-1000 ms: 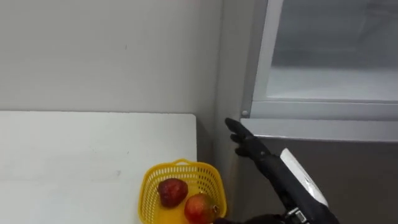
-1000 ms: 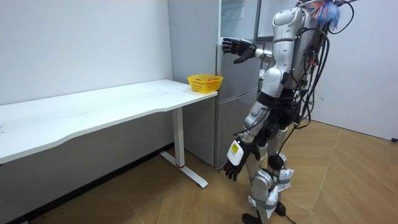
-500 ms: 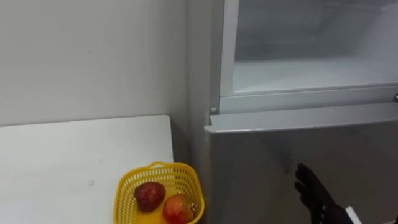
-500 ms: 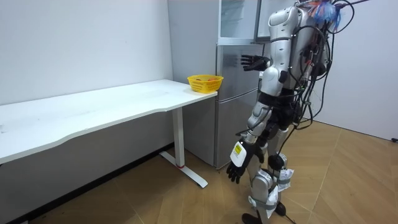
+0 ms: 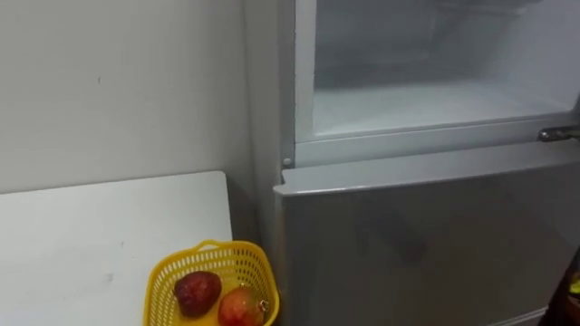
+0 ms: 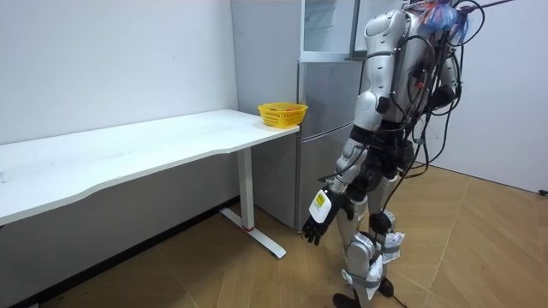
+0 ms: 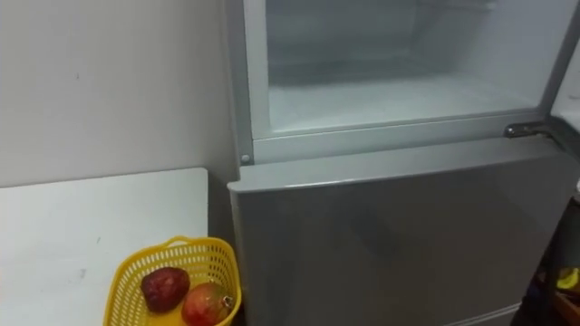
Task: Retrieve from the upper fridge
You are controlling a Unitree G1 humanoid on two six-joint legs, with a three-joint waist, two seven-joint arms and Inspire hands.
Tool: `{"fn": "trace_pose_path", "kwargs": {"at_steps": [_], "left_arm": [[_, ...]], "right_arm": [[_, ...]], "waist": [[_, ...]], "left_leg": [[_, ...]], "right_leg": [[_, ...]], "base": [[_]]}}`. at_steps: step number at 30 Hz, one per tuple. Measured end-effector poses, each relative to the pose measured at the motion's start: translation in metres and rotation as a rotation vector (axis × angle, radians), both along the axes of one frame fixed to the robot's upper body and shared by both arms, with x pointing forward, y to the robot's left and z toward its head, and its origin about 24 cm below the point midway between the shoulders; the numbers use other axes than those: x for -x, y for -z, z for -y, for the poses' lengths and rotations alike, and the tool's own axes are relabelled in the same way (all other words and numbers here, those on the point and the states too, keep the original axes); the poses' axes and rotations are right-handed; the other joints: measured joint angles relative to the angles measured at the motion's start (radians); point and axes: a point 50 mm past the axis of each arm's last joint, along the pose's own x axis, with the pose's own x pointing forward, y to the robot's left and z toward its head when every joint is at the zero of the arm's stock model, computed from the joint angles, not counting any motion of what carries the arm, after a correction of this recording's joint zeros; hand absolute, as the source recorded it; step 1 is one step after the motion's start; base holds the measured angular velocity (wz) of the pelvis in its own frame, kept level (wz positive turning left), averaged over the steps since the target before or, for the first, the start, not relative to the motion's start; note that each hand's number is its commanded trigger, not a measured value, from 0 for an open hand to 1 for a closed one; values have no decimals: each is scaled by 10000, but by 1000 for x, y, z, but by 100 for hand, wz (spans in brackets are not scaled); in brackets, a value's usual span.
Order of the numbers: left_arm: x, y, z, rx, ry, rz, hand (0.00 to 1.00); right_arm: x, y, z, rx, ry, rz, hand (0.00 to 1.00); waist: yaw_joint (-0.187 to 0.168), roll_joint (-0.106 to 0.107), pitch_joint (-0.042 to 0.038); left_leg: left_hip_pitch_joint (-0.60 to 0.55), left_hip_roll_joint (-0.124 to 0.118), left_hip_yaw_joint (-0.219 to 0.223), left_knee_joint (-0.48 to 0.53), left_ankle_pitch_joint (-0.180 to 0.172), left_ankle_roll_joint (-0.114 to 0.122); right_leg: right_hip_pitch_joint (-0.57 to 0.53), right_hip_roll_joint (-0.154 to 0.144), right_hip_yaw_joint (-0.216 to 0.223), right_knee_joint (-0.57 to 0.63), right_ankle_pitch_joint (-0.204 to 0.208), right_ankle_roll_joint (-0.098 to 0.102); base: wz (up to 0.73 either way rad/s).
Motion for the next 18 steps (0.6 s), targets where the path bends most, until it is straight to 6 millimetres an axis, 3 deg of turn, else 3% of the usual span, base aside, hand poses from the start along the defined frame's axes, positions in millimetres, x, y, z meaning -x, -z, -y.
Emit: {"fn": "trace_pose_path", "kwargs": {"at_steps": [4, 8, 14, 18], "left_arm": [[2, 0, 0, 12, -158, 14, 0], [3, -1, -2, -18, -403, 28, 0], [4, -6, -15, -154, -1248, 384, 0], [2, -8, -21, -170, -1550, 555, 0]], "right_arm": [[32, 33, 16, -1478, 2396, -1474, 0], [52, 43, 36, -3191, 5853, -1414, 0], [42, 31, 62, -5333, 9881, 728, 0], [20, 12, 78, -5917, 10816, 2443, 0]], "waist": [[-165, -45, -12], [-228, -78, 7], [-362, -290, 40], [-424, -335, 24]], "left_leg": [[57, -19, 1, -18, -5, -8], [186, -15, 8, -1, -5, -8], [238, -69, -16, 12, -10, -17], [163, -87, -15, 61, -9, -17]], "right_leg": [[59, 4, -10, -8, -20, 1], [222, 3, -20, -44, -45, 1], [137, -51, -50, 292, -281, -3], [38, -67, -40, 319, -280, 5]], "base": [[2], [0], [4], [0]]}}
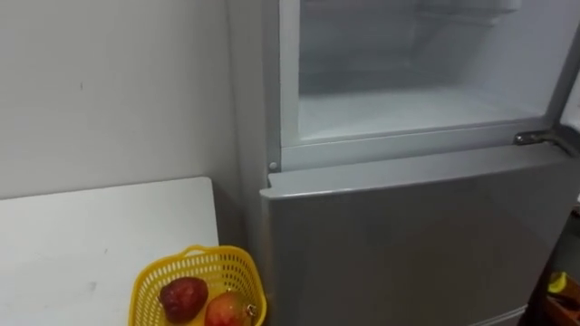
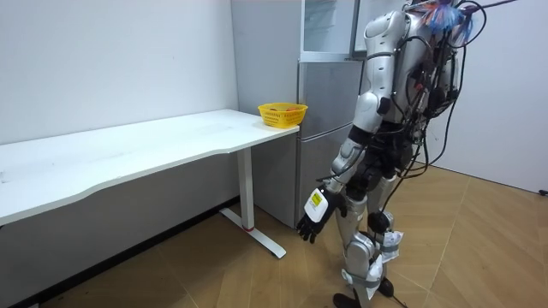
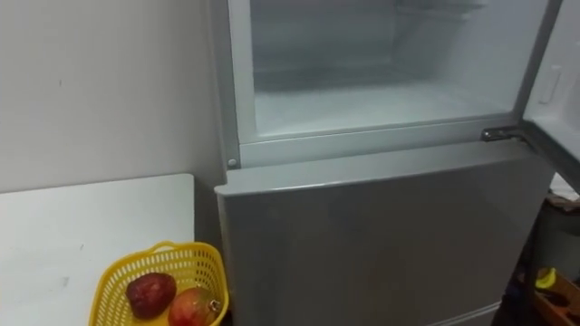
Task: Retrieve from the upper fridge
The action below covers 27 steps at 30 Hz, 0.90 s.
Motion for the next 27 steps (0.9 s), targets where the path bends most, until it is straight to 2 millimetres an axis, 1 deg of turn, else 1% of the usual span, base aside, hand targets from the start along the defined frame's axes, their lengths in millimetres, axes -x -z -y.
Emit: {"fn": "trace_pose_path", "kwargs": {"at_steps": [2, 3, 5, 6, 7, 8, 9, 11, 12, 14, 16, 17, 20, 22, 24, 27], "left_arm": [[-2, -2, -4, -105, -32, 150, 0], [-3, -3, -6, -165, -133, 282, 0], [-7, -6, -11, -327, -208, 629, 0], [-8, -7, -13, -395, -283, 732, 0], [-8, -9, -17, -528, -407, 802, 0], [-7, -11, -21, -645, -545, 822, 0], [-6, -11, -23, -712, -607, 824, 0], [-2, -15, -31, -964, -889, 888, 0], [-2, -15, -32, -1028, -909, 889, 0], [-1, -17, -36, -1151, -990, 927, 0], [-1, -17, -37, -1105, -983, 914, 0], [-1, -17, -37, -1077, -979, 913, 0], [-1, -17, -37, -979, -903, 894, 0], [-2, -17, -36, -908, -728, 822, 0], [-2, -17, -37, -867, -684, 804, 0], [-1, -17, -36, -838, -290, 609, 0]], "right_arm": [[-5, -6, 7, -5, 648, 466, 0], [-9, -11, 11, -43, 990, 719, 0], [-14, -25, 23, -219, 1900, 1540, 0], [-15, -27, 26, -248, 2139, 1662, 0], [-15, -33, 35, -225, 2631, 1826, 0], [-14, -40, 44, -129, 3034, 1975, 0], [-15, -44, 49, -40, 3190, 2060, 0], [-15, -62, 69, 411, 3715, 2509, 0], [-15, -67, 74, 523, 3843, 2612, 0], [-15, -86, 93, 1091, 4210, 3017, 0], [-15, -98, 102, 1423, 4374, 3313, 0], [-16, -103, 106, 1542, 4482, 3524, 0], [-17, -107, 108, 1592, 4666, 3785, 0], [-24, -109, 108, 1552, 4620, 4002, 0], [-29, -113, 108, 1682, 4521, 4088, 0], [-33, -125, 108, 2176, 4278, 4362, 0]], "waist": [[8, -34, 7], [6, -81, -13], [-49, -142, -24], [-71, -177, -7], [-109, -236, 17], [-158, -287, 10], [-195, -305, 8], [-300, -402, 7], [-306, -423, 0], [-305, -490, -6], [-295, -546, 1], [-297, -594, -1], [-304, -694, 8], [-303, -730, 12], [-310, -717, 10], [-287, -651, 17]], "left_leg": [[-27, -8, 0, 9, 1, 1], [-84, -14, 1, 20, 1, 1], [-271, -25, 0, 76, 6, 4], [-291, -28, 1, 85, 8, 5], [-300, -30, 1, 87, 9, 5], [-301, -33, 4, 96, 9, 5], [-308, -34, 4, 99, 9, 5], [-325, -44, 6, 103, 9, 5], [-339, -46, 7, 102, 9, 5], [-333, -54, 17, 90, 9, 5], [-303, -53, 19, 71, 9, 5], [-283, -47, 19, 69, 9, 5], [-260, -22, 62, 71, 9, 5], [-258, -12, 83, 72, 9, 5], [-252, -14, 81, 71, 8, 5], [-246, -23, 54, 71, 9, 5]], "right_leg": [[-2, -4, 0, 14, 2, 4], [-54, -6, 1, 33, -10, 13], [-295, -23, -2, 100, -15, 15], [-319, -24, 5, 125, -16, 14], [-315, -26, -3, 127, -21, 12], [-297, -31, -12, 90, -22, 13], [-285, -32, -13, 60, -21, 13], [-285, -28, 12, 20, -18, 18], [-298, -24, 13, 19, -18, 18], [-310, 33, 39, 9, -16, 22], [-282, 37, 43, 1, -17, 22], [-258, 45, 50, -7, -16, 22], [-183, 67, 48, -48, -16, 19], [-174, 72, 46, -42, -13, 13], [-183, 71, 44, -39, -13, 13], [-198, 61, 5, -44, -12, 14]], "base": [[0], [0], [0], [0], [0], [0], [0], [0], [-4], [-3], [-2], [0], [0], [0], [0], [4]]}}
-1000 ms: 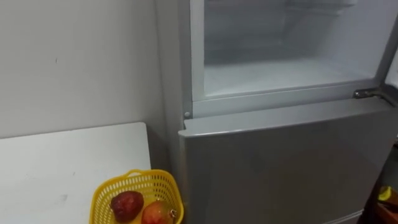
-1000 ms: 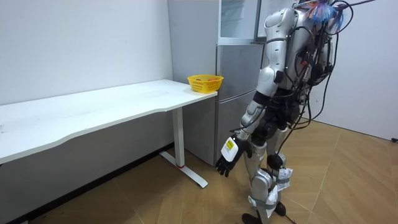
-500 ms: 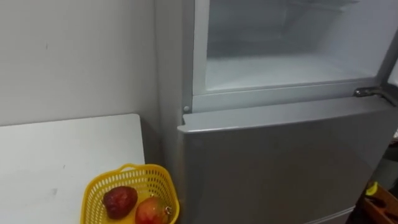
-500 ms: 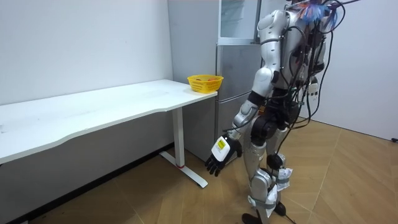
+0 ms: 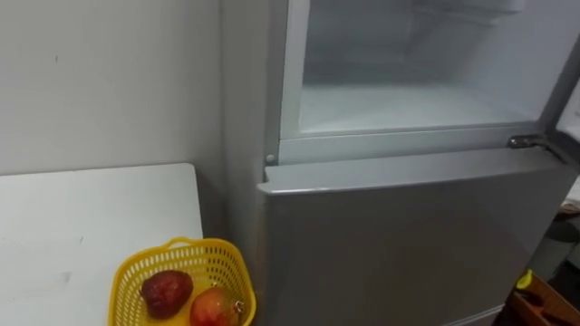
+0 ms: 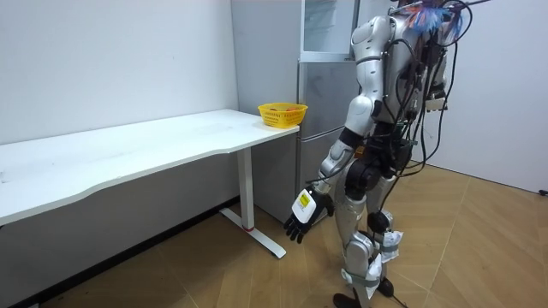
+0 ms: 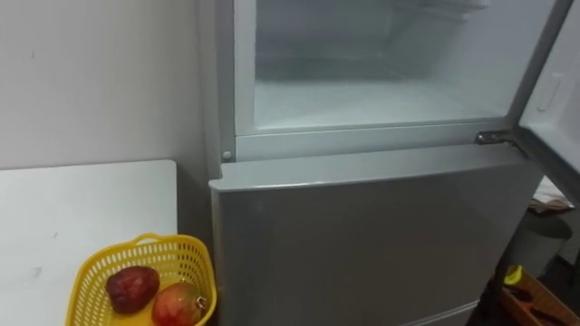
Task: Retrieve from the upper fridge
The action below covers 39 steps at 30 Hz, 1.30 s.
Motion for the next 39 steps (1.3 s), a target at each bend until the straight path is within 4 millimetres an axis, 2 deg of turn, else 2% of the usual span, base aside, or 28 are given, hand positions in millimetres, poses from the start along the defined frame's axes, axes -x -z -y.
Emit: {"fn": "trace_pose_path", "kwargs": {"at_steps": [7, 17, 22, 27, 30, 33, 35, 37, 39], "left_arm": [[4, 3, 7, 372, -26, -138, 0], [11, 7, 15, 741, -139, -446, 0], [11, 8, 18, 796, 7, -511, 0], [23, 8, 20, 1032, -66, -802, 0], [28, 9, 22, 1144, -140, -989, 0], [32, 9, 21, 1143, -216, -1167, 0], [34, 9, 21, 1163, -272, -1275, 0], [34, 9, 19, 1122, -291, -1281, 0], [32, 9, 18, 1083, -312, -1201, 0]], "right_arm": [[-25, -47, -4, 2476, -800, 1089, 0], [-53, -92, -29, 5950, -3073, 2394, 0], [-62, -99, -38, 7015, -4021, 2853, 0], [-70, -101, -47, 7948, -4910, 2861, 0], [-80, -102, -59, 8852, -5871, 2509, 0], [-85, -108, -69, 9750, -6635, 2609, 0], [-91, -115, -83, 10817, -7406, 2899, 0], [-96, -117, -92, 11489, -8043, 2942, 0], [-101, -119, -98, 12103, -8705, 2599, 0]], "waist": [[15, 159, -27], [103, 300, -20], [267, 331, -29], [296, 305, -40], [296, 254, -68], [306, 38, -136], [322, -175, -115], [328, -278, -77], [334, -347, -116]], "left_leg": [[-17, 1, -14, 6, 0, 0], [130, 14, -18, 12, 0, 0], [120, 15, -47, 25, 0, -1], [147, 1, -76, 28, 0, -1], [175, -3, -83, 27, 5, -5], [170, 31, -73, 60, 20, -26], [157, 100, -40, 149, 19, -29], [152, 120, -78, 176, 15, -37], [123, 139, -147, 165, -1, -57]], "right_leg": [[-32, 0, 5, 37, 5, -6], [101, -67, -12, 61, -4, -22], [59, -91, -62, 121, -5, -26], [78, -134, -171, 172, -5, -27], [71, -137, -168, 226, -6, -30], [89, -123, -217, 210, 18, -71], [134, -93, -226, 178, 51, -125], [168, -73, -229, 147, 64, -144], [156, -72, -293, 144, 69, -149]], "base": [[0], [-1], [0], [0], [0], [0], [0], [4], [9]]}}
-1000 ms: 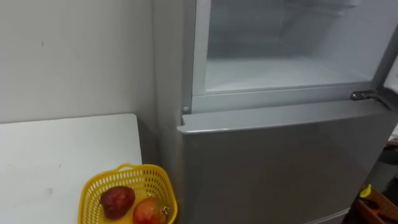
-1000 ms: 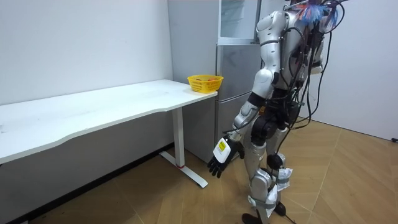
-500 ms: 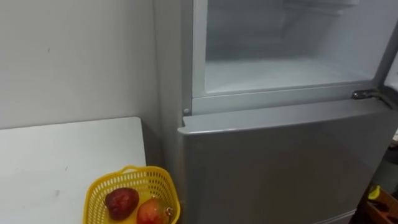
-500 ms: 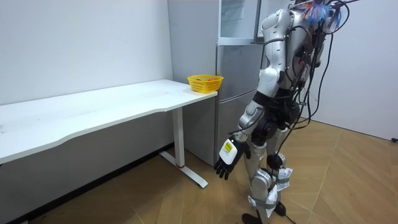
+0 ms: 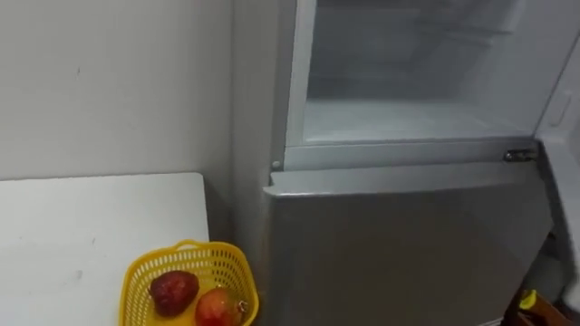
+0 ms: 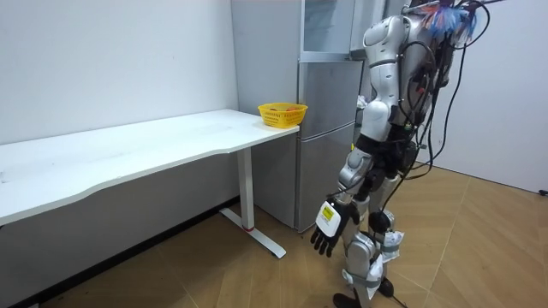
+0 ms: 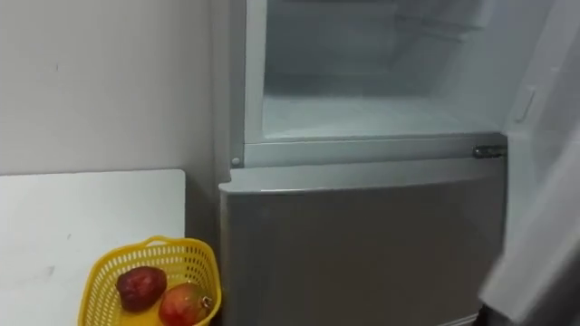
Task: Retrieve from the upper fridge
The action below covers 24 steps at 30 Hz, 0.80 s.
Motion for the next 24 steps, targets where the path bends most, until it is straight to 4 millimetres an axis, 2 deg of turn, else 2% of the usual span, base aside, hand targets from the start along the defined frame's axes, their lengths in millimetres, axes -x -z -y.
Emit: {"fn": "trace_pose_path", "kwargs": {"at_steps": [3, 6, 9, 11, 13, 16, 20, 22, 24], "left_arm": [[-1, 0, -1, -18, -24, 16, 0], [-10, 0, -6, -91, 203, 95, 0], [-15, -1, -10, -229, 272, 197, 0], [-18, -2, -11, -299, 288, 256, 0], [-18, -1, -11, -377, 317, 217, 0], [-20, 0, -9, -371, 470, 66, 0], [-23, 0, -9, -429, 466, 100, 0], [-23, 0, -9, -575, 467, 125, 0], [-22, 0, -10, -701, 454, 122, 0]], "right_arm": [[-5, -4, -7, 1257, -545, -279, 0], [-7, -9, -14, 2129, -1129, -266, 0], [-8, -17, -31, 2856, -2092, 85, 0], [-9, -19, -39, 3366, -2565, 240, 0], [-10, -18, -44, 3631, -2869, 207, 0], [-10, -18, -48, 3833, -3150, 117, 0], [-9, -18, -48, 3942, -3161, 105, 0], [-8, -17, -48, 3879, -3129, 31, 0], [-8, -17, -46, 3529, -3068, 103, 0]], "waist": [[62, -21, -16], [279, -38, -28], [490, -21, -25], [548, -13, -22], [562, -6, -16], [778, 61, 13], [793, 187, 42], [836, 255, 86], [800, 334, 83]], "left_leg": [[-8, 18, -57, -1, -9, -8], [-74, 23, -64, 0, -8, -13], [-77, 42, -90, -3, -14, -30], [-56, 37, -203, 4, -15, -31], [-42, 24, -271, -1, -17, -30], [-21, 21, -309, -45, -32, -26], [-64, 7, -370, -51, -32, -26], [19, 12, -351, -63, -32, -26], [25, 16, -320, -62, -32, -26]], "right_leg": [[56, 8, -20, -26, 37, -7], [57, 72, 18, -157, 148, -15], [100, 103, -1, -284, 185, -31], [245, 93, -172, -388, 222, -17], [371, 77, -267, -486, 237, -1], [396, 77, -266, -486, 236, 1], [401, 77, -250, -483, 236, 1], [393, 81, -248, -481, 234, 1], [384, 79, -261, -481, 234, 1]], "base": [[1], [0], [3], [19], [17], [3], [1], [-2], [-2]]}}
